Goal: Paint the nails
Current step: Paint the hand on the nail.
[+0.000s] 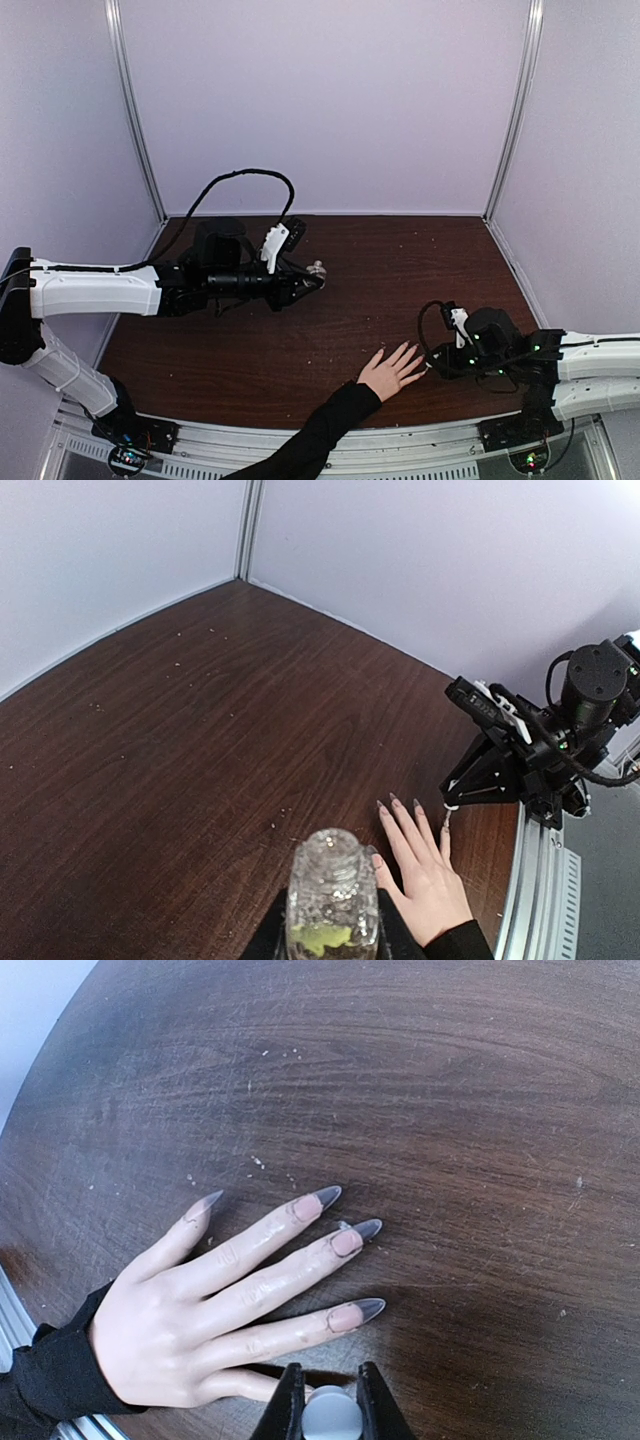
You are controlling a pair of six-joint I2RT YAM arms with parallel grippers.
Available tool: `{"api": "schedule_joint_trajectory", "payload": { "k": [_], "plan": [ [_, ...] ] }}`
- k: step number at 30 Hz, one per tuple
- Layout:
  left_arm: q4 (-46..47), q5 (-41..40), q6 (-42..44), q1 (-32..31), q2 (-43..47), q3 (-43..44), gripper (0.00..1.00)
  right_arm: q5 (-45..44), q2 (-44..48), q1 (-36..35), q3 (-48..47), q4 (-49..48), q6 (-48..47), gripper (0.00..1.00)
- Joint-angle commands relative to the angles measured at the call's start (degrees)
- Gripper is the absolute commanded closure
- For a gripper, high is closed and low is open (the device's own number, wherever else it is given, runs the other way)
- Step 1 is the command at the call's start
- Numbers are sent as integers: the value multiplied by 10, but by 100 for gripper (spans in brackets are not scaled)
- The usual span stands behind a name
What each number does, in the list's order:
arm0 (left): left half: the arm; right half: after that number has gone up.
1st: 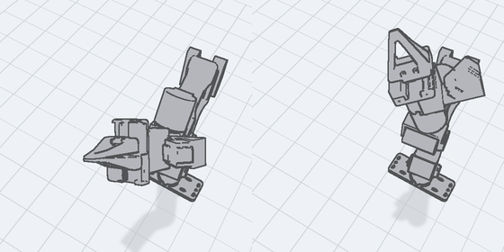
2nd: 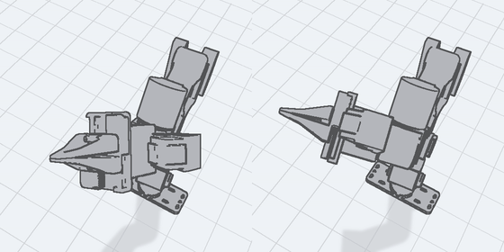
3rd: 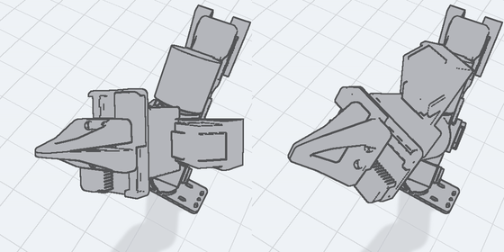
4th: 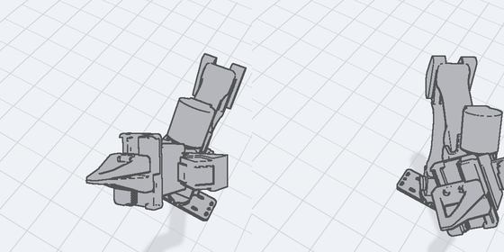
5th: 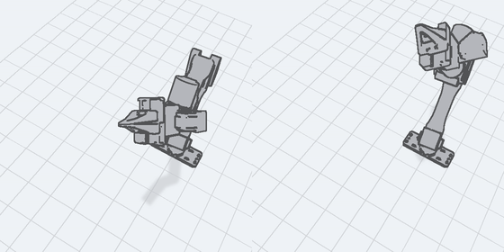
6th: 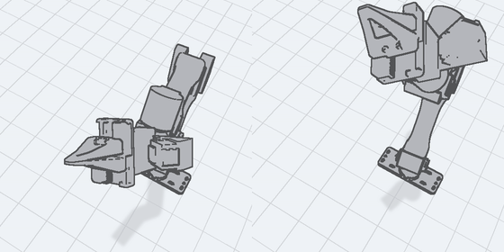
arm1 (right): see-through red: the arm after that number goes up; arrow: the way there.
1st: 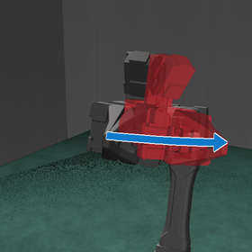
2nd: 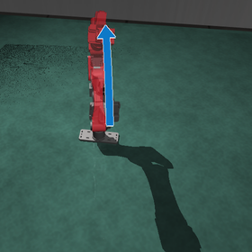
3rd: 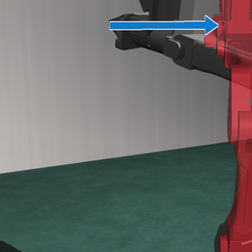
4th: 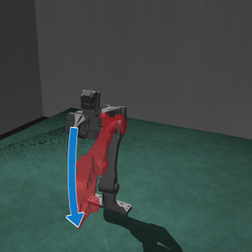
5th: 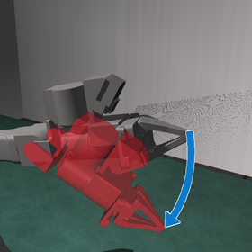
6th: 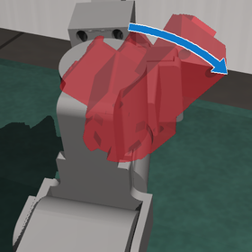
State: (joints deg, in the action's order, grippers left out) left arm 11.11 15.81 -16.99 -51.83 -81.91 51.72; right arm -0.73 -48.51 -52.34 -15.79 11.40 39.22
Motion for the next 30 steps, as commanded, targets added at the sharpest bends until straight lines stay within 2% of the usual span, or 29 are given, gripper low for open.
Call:
{"api": "schedule_joint_trajectory", "payload": {
  "k": [1, 19, 30],
  "plan": [
    [36, -4, 8, 4, 16, -2, 100, -26, -5, -3, -12, 15, 6, 100],
    [34, -1, 10, 4, 12, 2, 100, -58, 20, -1, -23, 57, 10, 100],
    [28, 3, 11, 4, 22, 0, 100, -44, 34, 13, -105, 106, -69, 100]
  ]
}}
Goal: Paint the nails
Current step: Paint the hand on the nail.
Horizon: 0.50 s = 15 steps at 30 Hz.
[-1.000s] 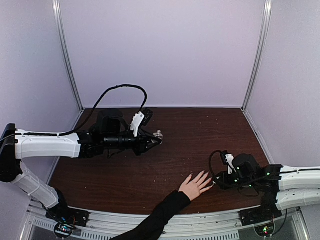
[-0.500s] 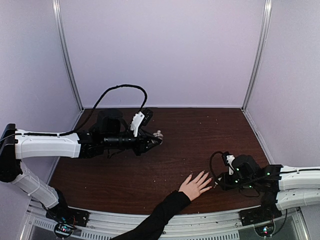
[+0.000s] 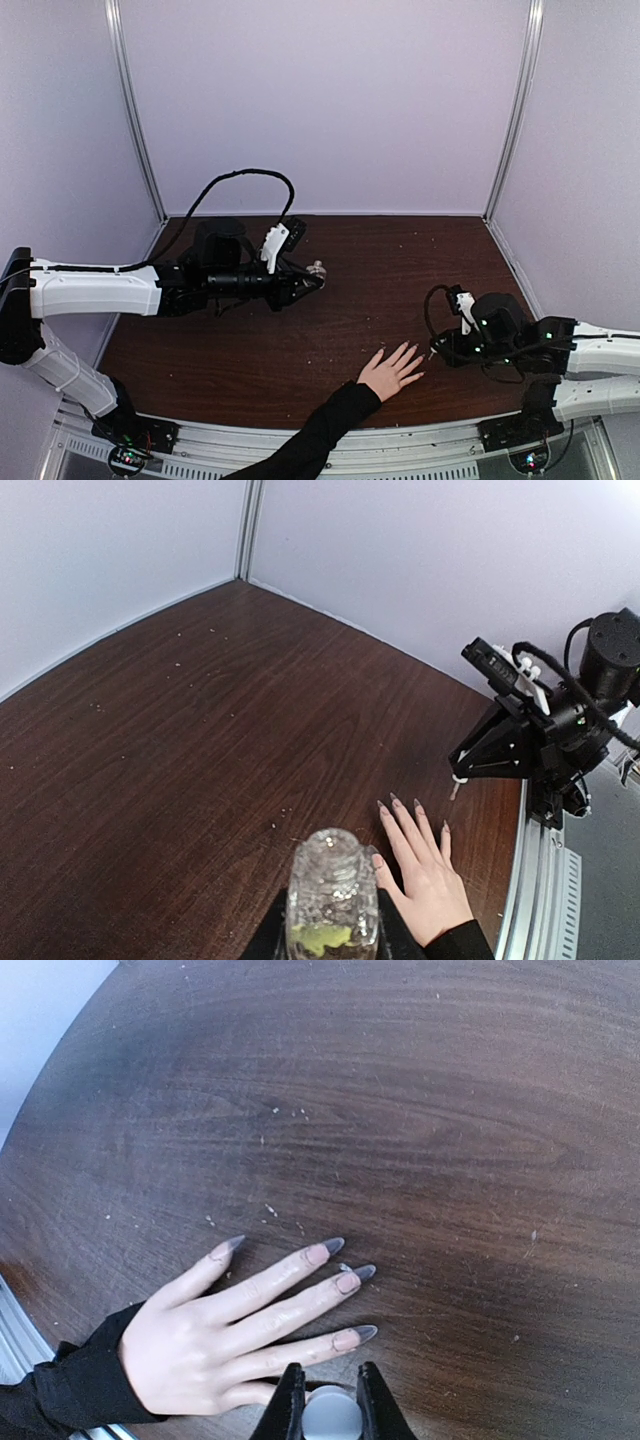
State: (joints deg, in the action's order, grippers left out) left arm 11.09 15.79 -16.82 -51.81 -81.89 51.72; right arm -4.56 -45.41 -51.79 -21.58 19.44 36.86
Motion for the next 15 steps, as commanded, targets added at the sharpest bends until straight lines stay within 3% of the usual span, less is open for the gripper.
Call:
{"api": "schedule_joint_trajectory", "payload": {
  "k": [1, 15],
  "plan": [
    [27, 3, 9, 4, 23, -1, 100, -3, 0, 10, -60, 31, -56, 100],
    [-5, 15, 15, 4, 58, -19, 100, 74, -68, 29, -240, 77, -214, 100]
  ]
}}
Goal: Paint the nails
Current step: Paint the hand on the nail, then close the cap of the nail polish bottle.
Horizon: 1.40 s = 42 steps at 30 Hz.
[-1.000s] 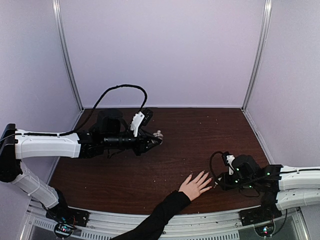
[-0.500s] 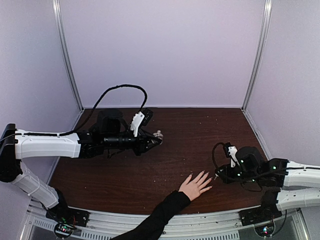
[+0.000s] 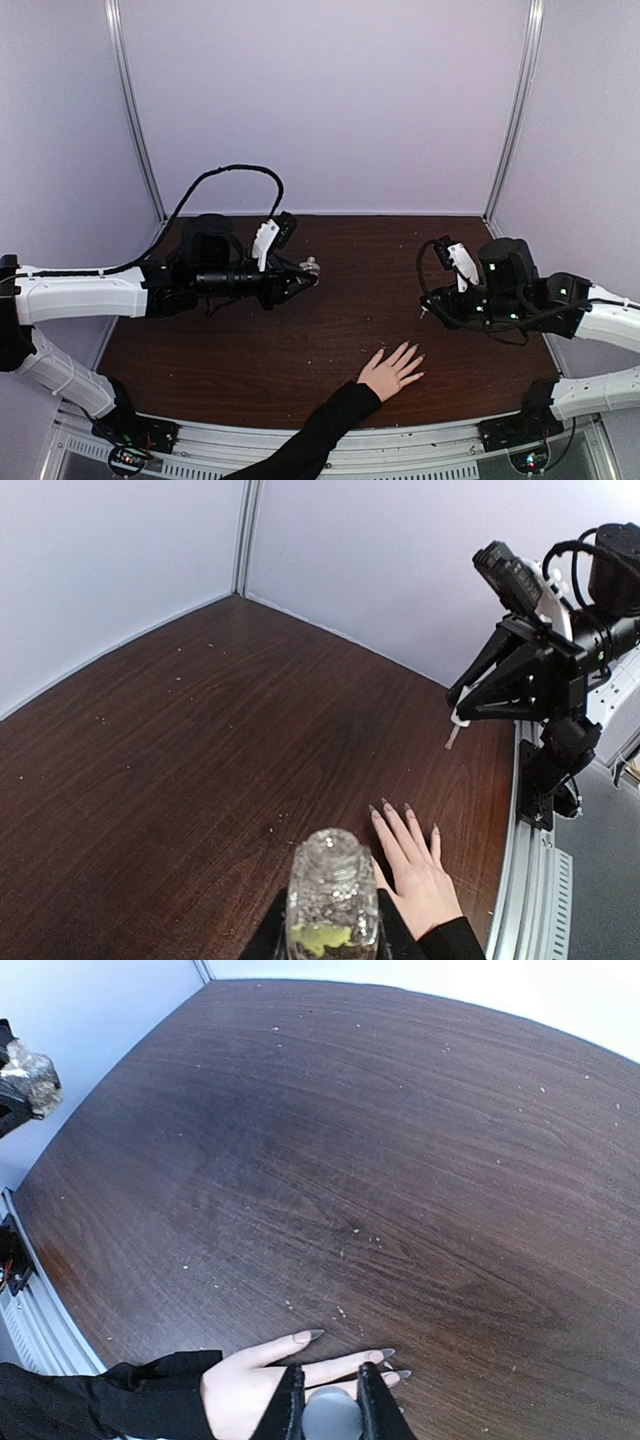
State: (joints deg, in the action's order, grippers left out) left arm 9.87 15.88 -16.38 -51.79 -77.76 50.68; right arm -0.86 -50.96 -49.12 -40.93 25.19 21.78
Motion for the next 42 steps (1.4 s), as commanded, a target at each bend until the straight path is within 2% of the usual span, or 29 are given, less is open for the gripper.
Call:
{"api": "schedule_joint_trajectory", "payload": {
  "k": [1, 7, 15, 23, 27, 33, 42],
  "plan": [
    [6, 20, 13, 4, 18, -9, 100, 46, -16, 3, -56, 22, -74, 100],
    [6, 58, 19, 4, 23, -12, 100, 100, -24, 3, -96, 22, -115, 100],
    [22, 139, 32, -2, 11, -17, 100, 231, -32, 2, -99, -46, -121, 100],
    [38, 179, 105, -40, -5, -13, 100, 331, -70, -2, -160, -77, -143, 100],
    [49, 183, 143, -58, -8, -13, 100, 367, -91, -17, -201, -71, -169, 100],
    [81, 209, 154, -70, -8, -19, 100, 415, -118, -46, -262, -51, -203, 100],
    [96, 208, 176, -97, -1, -14, 100, 424, -165, -91, -323, -12, -255, 100]
  ]
}}
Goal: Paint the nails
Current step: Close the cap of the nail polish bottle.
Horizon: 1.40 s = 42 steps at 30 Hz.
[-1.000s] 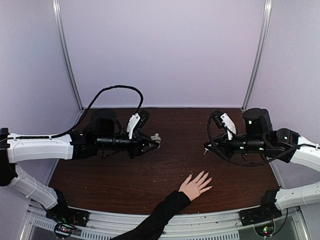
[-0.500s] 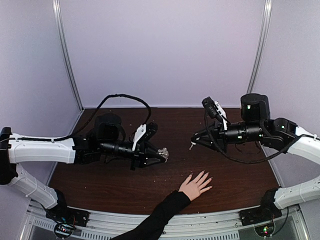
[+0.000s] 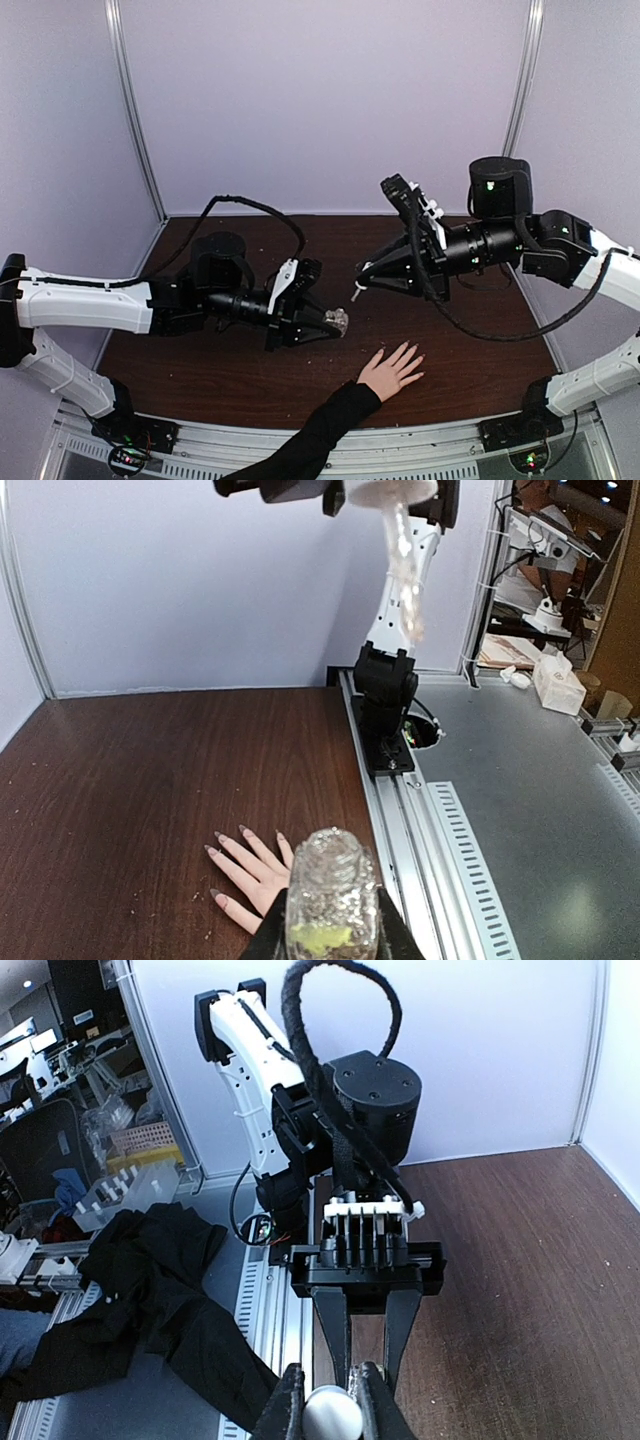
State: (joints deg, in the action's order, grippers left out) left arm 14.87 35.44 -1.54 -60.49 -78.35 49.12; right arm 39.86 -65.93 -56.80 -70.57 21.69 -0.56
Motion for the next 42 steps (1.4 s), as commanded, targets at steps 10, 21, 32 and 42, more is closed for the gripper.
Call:
{"api": "schedule_joint_trajectory", "payload": {
  "k": [10, 21, 32, 42],
  "plan": [
    [48, 6, 34, -24, 20, 4, 100, 20, -39, -33, -40, 29, -39, 100],
    [50, 7, 37, -29, 29, 2, 100, 13, -48, -39, -39, 32, -43, 100],
    [47, 9, 38, -31, 31, 1, 100, -8, -49, -39, -42, 37, -45, 100],
    [46, 10, 40, -32, 28, 1, 100, -17, -50, -38, -41, 37, -46, 100]
  ]
}}
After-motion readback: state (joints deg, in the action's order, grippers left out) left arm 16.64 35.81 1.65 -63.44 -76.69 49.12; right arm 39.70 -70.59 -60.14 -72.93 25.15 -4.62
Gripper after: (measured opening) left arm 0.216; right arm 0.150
